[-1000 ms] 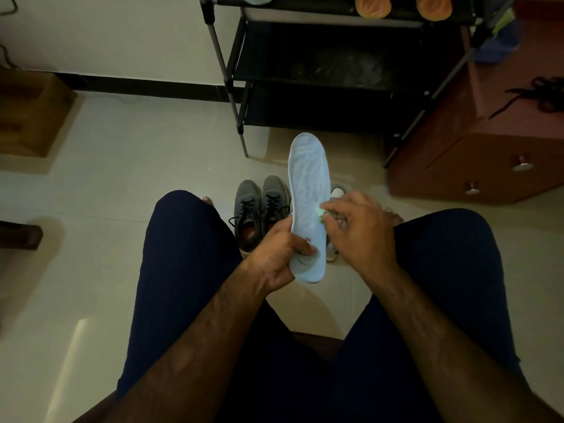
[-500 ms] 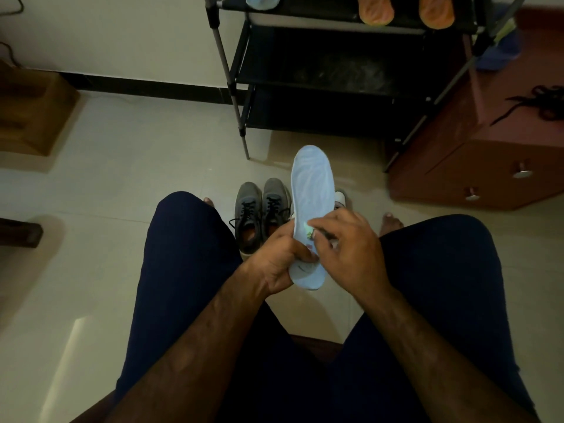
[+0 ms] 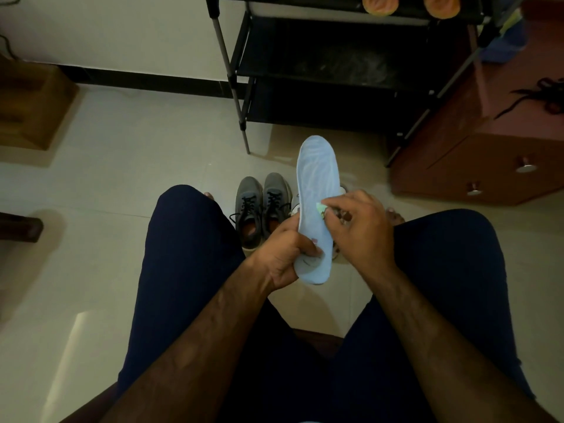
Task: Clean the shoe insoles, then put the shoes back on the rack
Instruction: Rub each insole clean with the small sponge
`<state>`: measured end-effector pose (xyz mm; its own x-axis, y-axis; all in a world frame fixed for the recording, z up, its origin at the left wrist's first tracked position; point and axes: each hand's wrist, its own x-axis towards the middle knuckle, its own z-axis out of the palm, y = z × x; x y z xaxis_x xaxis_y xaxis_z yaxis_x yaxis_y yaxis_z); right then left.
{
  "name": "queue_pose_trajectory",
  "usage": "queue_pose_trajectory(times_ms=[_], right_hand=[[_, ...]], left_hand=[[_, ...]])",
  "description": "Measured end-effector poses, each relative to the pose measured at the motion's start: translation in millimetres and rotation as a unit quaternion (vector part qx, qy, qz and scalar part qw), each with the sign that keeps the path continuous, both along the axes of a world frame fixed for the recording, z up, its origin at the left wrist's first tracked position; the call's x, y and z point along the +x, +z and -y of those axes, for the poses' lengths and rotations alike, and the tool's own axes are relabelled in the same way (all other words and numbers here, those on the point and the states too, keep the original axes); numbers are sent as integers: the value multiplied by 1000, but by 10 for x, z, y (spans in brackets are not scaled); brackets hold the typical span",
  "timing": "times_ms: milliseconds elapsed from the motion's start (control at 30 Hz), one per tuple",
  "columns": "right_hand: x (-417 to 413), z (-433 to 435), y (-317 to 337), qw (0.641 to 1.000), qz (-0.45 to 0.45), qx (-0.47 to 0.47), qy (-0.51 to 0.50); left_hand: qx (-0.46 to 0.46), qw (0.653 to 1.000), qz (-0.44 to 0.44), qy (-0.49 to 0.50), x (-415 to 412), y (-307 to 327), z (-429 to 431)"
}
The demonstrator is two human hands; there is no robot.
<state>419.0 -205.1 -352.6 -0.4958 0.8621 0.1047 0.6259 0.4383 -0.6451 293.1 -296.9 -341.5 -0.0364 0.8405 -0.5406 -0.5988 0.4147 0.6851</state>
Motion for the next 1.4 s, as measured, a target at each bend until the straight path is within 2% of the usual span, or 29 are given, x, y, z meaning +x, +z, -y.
queue_pose_trajectory(times_ms=[67, 200, 367, 533, 700, 867, 1033, 1233, 1300, 1400], right_hand=[[4, 65, -12, 1000, -2, -1, 8], [49, 267, -6, 994, -39, -27, 98], [11, -42, -85, 999, -31, -23, 36], [31, 197, -10, 990, -55, -36, 124], [-23, -28, -50, 996, -58, -33, 62], [-17, 197, -1, 990, -60, -20, 130], [-108, -39, -29, 997, -54, -14, 59], [1, 215, 3, 992, -61, -19, 112], [-34, 98, -9, 995, -61, -14, 84], [-110, -25, -46, 998, -50, -13, 28]], left_hand=[[-3, 1000, -2, 6, -5, -5, 12], [4, 999, 32, 30, -72, -23, -4], [-6, 999, 39, 29, -52, 9, -27], [-3, 998, 44, 33, -92, 11, -16], [-16, 1000, 22, 8, 13, 73, 3], [0, 1000, 24, 19, -16, 47, -13], [-9, 1000, 12, 1, 122, 78, 7], [2, 1000, -10, -3, 31, 33, 11], [-2, 1000, -26, -8, 72, 48, 12], [2, 1000, -6, -10, 120, 30, 13]])
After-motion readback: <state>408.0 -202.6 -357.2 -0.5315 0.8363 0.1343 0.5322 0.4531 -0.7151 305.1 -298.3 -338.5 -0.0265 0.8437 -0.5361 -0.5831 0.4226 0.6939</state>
